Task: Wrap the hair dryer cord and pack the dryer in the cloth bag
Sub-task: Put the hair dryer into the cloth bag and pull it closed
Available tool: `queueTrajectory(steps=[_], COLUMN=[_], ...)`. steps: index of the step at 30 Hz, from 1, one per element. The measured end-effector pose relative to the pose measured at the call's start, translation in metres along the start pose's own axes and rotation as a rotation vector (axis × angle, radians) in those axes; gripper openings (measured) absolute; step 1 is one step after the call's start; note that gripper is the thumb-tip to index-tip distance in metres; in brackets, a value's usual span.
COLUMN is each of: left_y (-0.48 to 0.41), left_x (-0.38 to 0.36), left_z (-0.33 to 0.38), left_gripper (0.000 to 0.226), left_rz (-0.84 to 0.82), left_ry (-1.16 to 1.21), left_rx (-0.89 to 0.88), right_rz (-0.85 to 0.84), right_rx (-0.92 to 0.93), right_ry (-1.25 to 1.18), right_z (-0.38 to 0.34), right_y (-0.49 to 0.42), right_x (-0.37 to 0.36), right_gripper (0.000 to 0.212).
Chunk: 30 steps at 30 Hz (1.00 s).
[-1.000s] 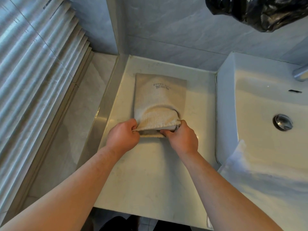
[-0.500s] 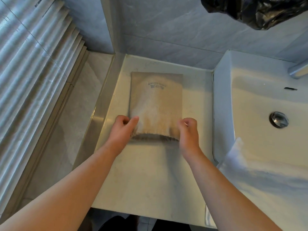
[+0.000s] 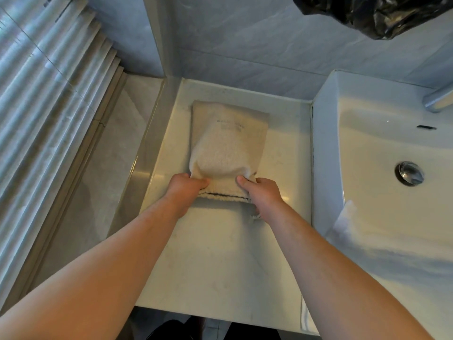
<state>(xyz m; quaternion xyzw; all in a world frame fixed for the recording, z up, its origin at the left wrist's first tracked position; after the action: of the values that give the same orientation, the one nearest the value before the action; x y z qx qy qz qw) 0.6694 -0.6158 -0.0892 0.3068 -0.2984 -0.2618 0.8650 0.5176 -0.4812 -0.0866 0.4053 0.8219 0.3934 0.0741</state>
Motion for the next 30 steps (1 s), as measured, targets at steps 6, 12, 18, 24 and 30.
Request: queueTrajectory(steps=[6,12,18,24,30], left_y=[0.005,0.012,0.015,0.022,0.034], left_x=[0.009,0.033,0.042,0.058,0.07], left_z=[0.0,-0.029,-0.042,-0.032,-0.038], left_gripper=[0.026,0.027,0.04,0.038,0.035], left_rz=[-0.068,-0.183,-0.148,-0.103,0.032], left_ry=[-0.119,-0.155,-0.211,-0.487,-0.451], left_rx=[-0.063,-0.036,-0.045,-0.093,-0.139], right_rz=[0.001,-0.141,-0.191,-0.173,-0.171], right_rx=[-0.034,-0.069,-0.106,-0.043,0.044], right_ry=[0.056,0.076,0.076,0.146,0.176], right_z=[0.003,0.021,0.03,0.032,0.036], right_y=[0.001,0.01,0.018,0.02,0.033], right_x=[0.007,0.033,0.044,0.054,0.068], right_gripper=[0.05,0.034,0.028,0.026,0.02])
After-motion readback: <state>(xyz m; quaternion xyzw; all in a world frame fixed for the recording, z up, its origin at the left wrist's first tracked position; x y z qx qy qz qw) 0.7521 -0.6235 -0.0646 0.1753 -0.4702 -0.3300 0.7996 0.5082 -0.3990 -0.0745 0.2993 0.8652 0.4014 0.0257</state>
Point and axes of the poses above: each hand's wrist, its own y-axis away from the middle knuckle, its own x-axis out of the back of the hand, z = x × y, the point moved 4 cm from there along -y, towards the middle knuckle, and after that the axes turned 9 degrees about -y, right-handed, at the moved point
